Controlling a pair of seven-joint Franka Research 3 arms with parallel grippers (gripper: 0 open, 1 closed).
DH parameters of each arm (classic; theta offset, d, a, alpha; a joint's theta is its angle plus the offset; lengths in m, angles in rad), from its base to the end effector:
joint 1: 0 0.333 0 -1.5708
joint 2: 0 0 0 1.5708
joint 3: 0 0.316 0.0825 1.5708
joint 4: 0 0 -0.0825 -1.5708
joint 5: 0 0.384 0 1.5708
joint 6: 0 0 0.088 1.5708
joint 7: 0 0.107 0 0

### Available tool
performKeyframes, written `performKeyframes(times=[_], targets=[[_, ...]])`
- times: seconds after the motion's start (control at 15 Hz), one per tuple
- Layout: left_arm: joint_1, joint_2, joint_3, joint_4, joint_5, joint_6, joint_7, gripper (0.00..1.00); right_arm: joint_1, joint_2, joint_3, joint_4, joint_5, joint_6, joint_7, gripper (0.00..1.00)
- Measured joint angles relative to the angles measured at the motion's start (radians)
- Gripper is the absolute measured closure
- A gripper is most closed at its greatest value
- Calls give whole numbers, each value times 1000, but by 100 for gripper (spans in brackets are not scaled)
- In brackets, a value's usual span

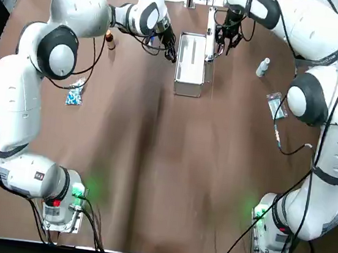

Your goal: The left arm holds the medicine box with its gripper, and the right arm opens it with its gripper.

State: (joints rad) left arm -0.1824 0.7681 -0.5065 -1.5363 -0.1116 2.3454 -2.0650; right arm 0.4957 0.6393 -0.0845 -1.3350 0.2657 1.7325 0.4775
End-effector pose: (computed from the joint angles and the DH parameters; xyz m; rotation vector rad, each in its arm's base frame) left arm 0.5927 -0.4076 0.2569 2.0157 2.0674 -0.5708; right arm 0.6280 0.3132 0.3404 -3.0189 0.1970 0.4615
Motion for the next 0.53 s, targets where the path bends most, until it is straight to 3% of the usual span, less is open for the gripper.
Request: performKeyframes(times=[0.4, 0.53], targets=[[0, 0, 0, 0, 0, 0, 0, 70, -13, 13, -3, 3, -1, 1, -21, 47], [0, 0, 0, 0, 0, 0, 0, 70, -31, 13, -5, 3, -3, -23, -55, 38]])
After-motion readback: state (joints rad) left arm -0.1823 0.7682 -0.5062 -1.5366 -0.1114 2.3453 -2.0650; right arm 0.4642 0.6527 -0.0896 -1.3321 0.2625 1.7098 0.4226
